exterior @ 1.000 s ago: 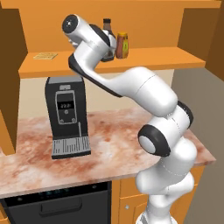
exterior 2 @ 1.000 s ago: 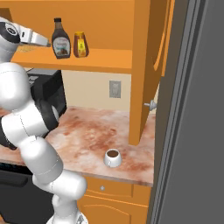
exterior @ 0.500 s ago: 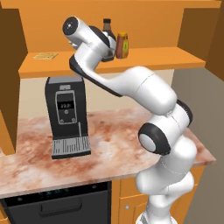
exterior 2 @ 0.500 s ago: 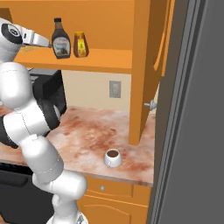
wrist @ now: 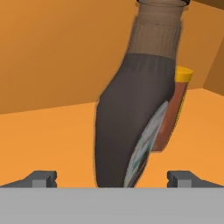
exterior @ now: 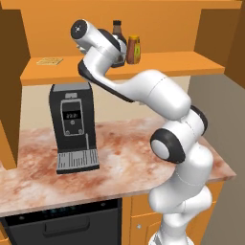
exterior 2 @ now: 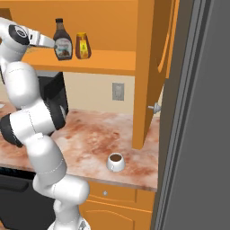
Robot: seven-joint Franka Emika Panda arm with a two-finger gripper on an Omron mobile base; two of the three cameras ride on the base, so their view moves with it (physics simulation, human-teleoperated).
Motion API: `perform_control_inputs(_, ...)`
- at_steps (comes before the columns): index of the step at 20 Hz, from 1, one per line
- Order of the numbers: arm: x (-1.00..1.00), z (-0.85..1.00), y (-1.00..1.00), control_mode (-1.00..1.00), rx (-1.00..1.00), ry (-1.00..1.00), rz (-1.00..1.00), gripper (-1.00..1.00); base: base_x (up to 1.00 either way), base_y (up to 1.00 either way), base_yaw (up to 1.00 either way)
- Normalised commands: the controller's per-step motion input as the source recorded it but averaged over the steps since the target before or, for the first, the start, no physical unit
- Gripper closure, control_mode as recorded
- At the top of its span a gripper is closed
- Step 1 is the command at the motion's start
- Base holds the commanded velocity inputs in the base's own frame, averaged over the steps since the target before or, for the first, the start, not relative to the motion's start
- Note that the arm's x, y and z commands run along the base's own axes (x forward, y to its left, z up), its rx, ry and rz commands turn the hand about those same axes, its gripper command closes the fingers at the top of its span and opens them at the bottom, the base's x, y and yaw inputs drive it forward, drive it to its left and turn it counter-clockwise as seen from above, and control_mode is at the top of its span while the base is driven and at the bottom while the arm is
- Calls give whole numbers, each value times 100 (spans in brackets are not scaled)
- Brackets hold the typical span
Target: Pick the syrup bottle and honey bottle from the cabinet and place them next to the mug.
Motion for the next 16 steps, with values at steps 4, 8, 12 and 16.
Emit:
perform_control_inputs(4,0,0,0,-100,-1,0,-2,-100,0,0,0)
perform_control_inputs(8,3,0,0,-100,-1,0,-3,-100,0,0,0)
perform_control_inputs(12,2,0,0,-100,0,0,-2,-100,0,0,0)
perform_control_inputs(16,1,0,0,-100,0,0,-2,-100,0,0,0)
